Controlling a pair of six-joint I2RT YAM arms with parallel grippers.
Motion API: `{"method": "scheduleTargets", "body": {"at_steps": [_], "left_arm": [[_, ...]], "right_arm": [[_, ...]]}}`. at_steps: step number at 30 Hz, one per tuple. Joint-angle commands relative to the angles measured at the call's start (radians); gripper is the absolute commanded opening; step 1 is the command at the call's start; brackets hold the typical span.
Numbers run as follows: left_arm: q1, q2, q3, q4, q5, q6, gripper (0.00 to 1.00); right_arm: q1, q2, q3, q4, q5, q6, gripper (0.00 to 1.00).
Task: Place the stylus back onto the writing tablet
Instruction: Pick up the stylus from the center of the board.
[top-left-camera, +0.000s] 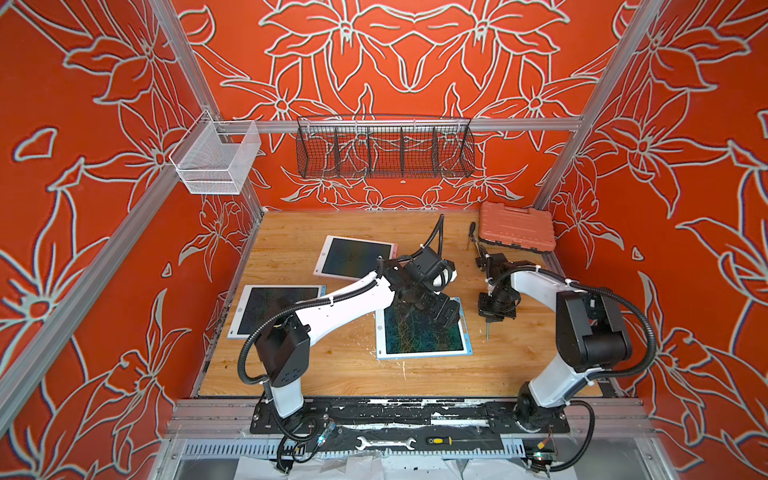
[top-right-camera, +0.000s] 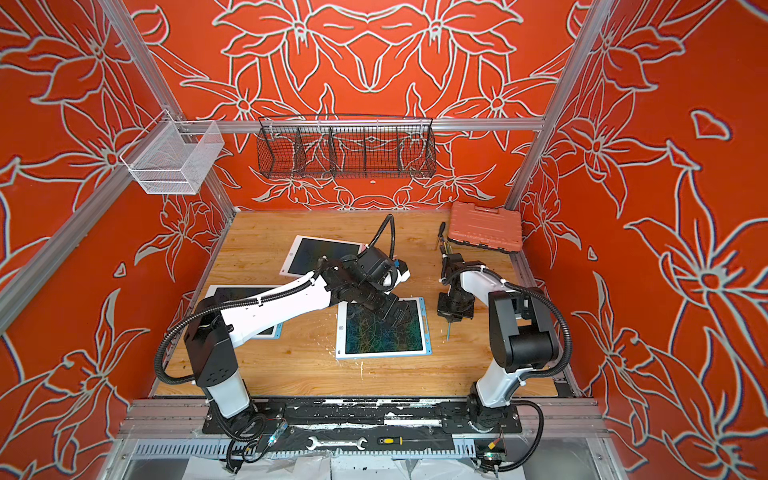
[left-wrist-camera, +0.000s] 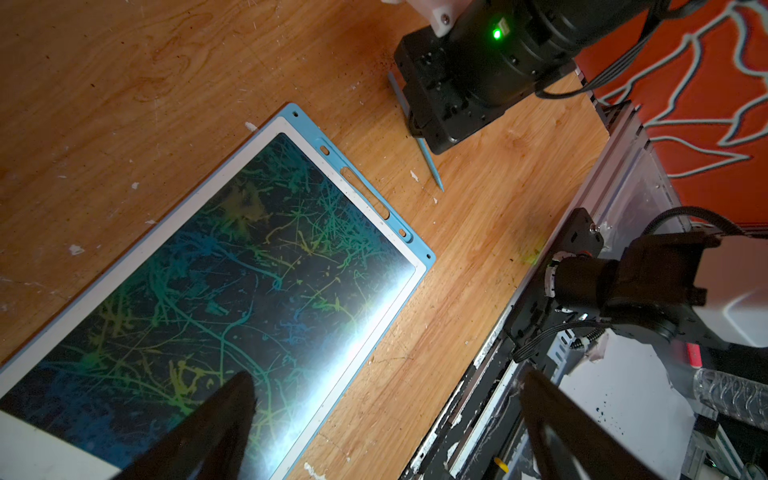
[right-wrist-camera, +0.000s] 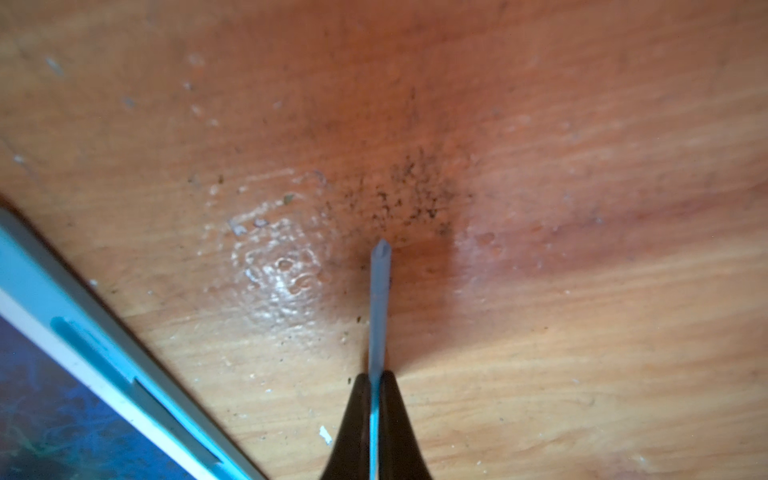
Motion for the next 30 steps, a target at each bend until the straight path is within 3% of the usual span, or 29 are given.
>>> {"method": "scheduleTargets", "body": {"at_steps": [1, 18, 30], "left_arm": [[-0.007, 0.001, -0.006, -0.006, -0.008, 0.011, 0.97], [-0.006, -0.001, -0.01, -0.001, -0.007, 0.005, 0.97], [-0.004, -0.005, -0.012, -0.001, -0.009, 0.003, 0.97]], "right_arm": [[0.0, 0.074, -0.042, -0.043, 0.012, 0.025, 0.04], [0.0, 0.096, -0.024, -0.044, 0.018, 0.021, 0.15], [0.0, 0.085, -0.015, -0.03, -0.018, 0.011, 0.02]]}}
